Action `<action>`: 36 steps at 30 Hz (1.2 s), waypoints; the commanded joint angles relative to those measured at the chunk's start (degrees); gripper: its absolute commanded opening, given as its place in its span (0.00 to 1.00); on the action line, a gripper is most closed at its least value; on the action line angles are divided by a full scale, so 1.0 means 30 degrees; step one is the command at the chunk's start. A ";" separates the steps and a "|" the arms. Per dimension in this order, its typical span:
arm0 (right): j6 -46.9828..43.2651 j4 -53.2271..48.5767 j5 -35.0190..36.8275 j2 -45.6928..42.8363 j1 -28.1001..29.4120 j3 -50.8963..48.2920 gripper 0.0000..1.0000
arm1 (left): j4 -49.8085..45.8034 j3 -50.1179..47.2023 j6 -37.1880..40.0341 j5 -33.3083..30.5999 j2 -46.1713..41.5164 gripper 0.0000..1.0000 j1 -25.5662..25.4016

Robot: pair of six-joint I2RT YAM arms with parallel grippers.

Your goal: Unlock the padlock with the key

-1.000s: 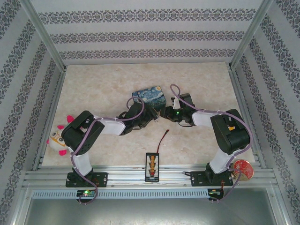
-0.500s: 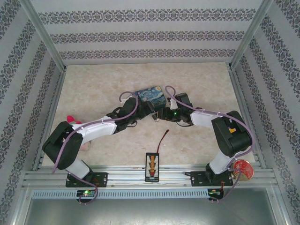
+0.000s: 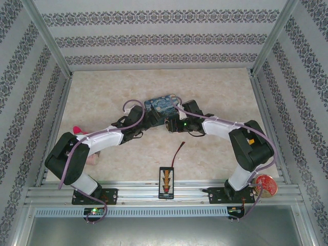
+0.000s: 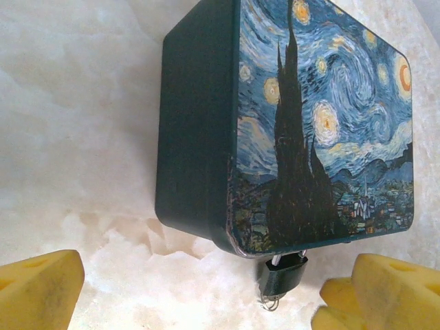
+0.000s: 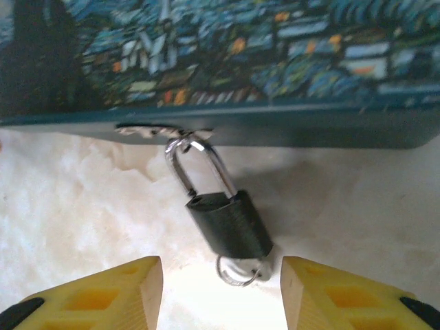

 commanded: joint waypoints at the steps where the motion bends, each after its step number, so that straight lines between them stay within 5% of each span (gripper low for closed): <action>1: -0.0653 -0.0543 0.0437 0.1067 -0.0223 0.0822 0.49 | 0.0185 -0.0021 0.0580 0.0199 -0.0549 0.99 0.0157; 16: -0.0580 0.0406 -0.1436 0.3231 -0.0876 0.1587 0.41 | 0.0661 -0.0086 0.0257 0.0437 -0.0254 0.99 0.0299; 21: -0.0486 0.0297 -0.1440 0.2928 -0.0994 0.1548 0.32 | 0.0265 0.0202 0.0590 0.0174 -0.0332 0.99 0.0304; 27: 0.0270 0.0562 -0.1752 0.2392 -0.1015 0.1314 0.06 | -0.0803 0.1031 0.1707 -0.0826 -0.0534 0.99 0.0303; 36: 0.2716 0.1377 -0.2383 0.1658 -0.1264 0.0595 0.00 | -0.1728 0.2381 0.3278 -0.2379 -0.0487 0.99 0.0279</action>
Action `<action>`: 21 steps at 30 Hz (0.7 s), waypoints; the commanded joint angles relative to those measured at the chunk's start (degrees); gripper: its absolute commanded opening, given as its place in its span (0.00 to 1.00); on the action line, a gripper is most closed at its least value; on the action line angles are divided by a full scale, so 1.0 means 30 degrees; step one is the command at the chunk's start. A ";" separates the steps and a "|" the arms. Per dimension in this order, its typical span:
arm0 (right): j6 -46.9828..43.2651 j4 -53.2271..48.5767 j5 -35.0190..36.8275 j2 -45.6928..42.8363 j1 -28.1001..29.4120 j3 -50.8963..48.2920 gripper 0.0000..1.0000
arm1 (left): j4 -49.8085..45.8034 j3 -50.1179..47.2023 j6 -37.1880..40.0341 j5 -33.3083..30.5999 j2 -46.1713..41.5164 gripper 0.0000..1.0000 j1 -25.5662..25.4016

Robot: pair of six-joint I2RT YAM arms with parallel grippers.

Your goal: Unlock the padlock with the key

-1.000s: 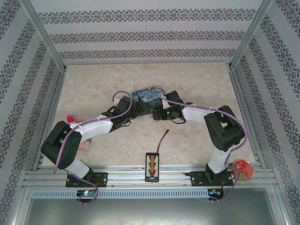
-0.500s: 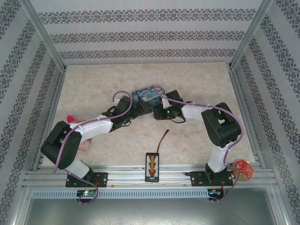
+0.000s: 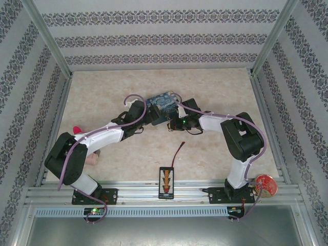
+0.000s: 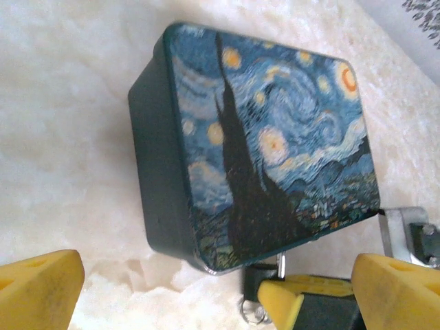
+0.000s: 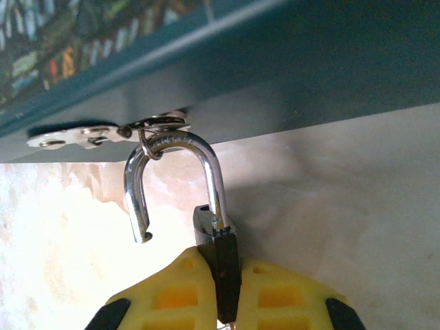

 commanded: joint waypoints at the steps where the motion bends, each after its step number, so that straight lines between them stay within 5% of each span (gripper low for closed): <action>1: 0.1569 0.0645 -0.0541 -0.0886 -0.0332 -0.0472 0.00 | -0.0966 0.0723 0.1405 -0.1294 -0.0425 0.99 0.0260; 21: 0.7677 0.3865 -0.1620 -0.1355 -0.0772 -0.1693 0.00 | -0.4632 0.5477 0.5480 -0.3589 0.4007 0.99 -0.0386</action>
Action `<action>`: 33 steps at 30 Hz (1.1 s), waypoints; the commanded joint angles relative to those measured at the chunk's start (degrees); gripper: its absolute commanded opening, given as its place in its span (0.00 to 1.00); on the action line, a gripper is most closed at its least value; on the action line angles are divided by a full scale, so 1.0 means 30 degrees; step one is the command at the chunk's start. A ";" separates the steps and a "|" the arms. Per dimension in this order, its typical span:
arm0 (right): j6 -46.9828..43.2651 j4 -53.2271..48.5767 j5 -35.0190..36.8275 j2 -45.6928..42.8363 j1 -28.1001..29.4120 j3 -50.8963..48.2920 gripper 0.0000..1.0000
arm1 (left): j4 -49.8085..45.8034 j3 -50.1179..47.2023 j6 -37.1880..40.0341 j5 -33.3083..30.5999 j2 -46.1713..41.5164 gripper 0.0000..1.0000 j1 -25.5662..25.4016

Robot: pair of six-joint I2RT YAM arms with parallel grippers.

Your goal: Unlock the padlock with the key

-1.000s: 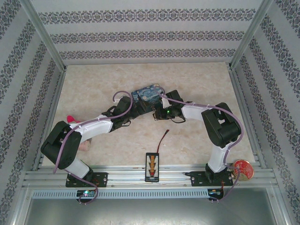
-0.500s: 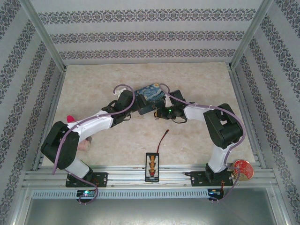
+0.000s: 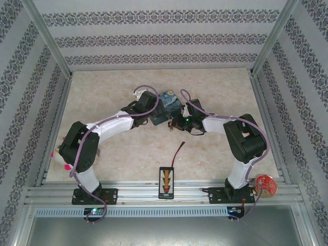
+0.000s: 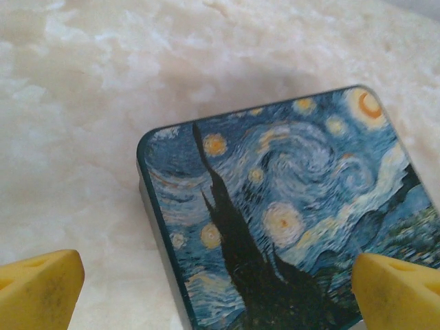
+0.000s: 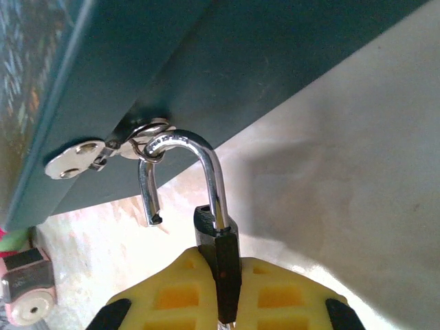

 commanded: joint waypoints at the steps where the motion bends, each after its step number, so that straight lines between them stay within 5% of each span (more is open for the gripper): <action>1: 0.1590 0.1712 -0.0414 -0.0658 -0.0211 -0.0435 0.00 | -0.1897 0.0498 0.0861 -0.0768 0.0384 0.99 -0.0210; 33: 0.6272 0.8118 0.0341 0.1100 -0.0533 -0.2203 0.00 | -0.3556 -0.0274 0.0919 -0.0728 0.0954 0.99 -0.0209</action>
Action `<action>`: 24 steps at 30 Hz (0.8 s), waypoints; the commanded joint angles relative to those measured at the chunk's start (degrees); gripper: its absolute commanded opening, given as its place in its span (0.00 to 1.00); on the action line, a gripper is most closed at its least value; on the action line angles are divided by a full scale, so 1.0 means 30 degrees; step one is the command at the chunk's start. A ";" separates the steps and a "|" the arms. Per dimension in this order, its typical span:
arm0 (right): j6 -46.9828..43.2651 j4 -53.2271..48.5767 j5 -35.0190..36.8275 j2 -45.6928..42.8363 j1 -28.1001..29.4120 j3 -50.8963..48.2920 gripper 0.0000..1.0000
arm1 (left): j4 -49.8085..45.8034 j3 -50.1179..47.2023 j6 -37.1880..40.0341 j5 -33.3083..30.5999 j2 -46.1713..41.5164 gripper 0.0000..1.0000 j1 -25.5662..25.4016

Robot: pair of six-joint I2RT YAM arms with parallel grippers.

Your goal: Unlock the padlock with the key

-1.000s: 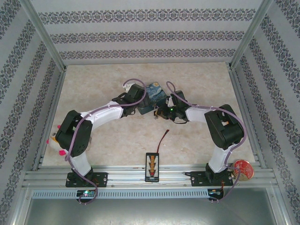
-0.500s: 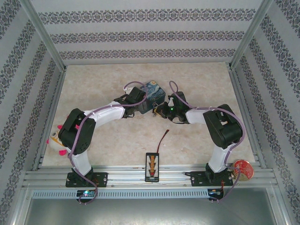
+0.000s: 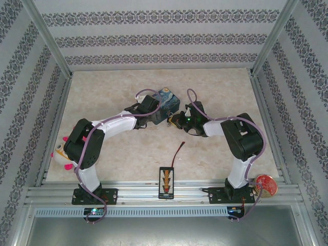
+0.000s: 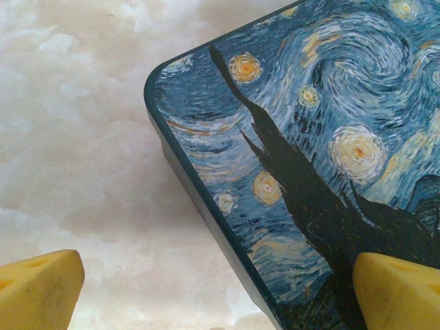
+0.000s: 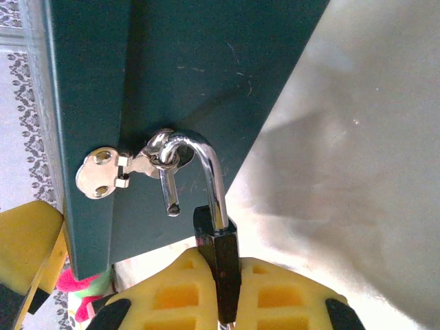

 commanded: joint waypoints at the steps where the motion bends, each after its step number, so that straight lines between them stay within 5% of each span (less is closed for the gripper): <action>1: 0.0640 0.1428 0.0574 0.0405 -0.0213 -0.0199 0.00 | -0.1538 -0.0383 0.0271 -0.0302 -0.0106 0.99 -0.0122; 24: 0.2258 0.3948 0.0865 0.1321 -0.0235 -0.0404 0.00 | -0.0897 -0.1022 -0.0022 0.0140 -0.0677 0.98 -0.0122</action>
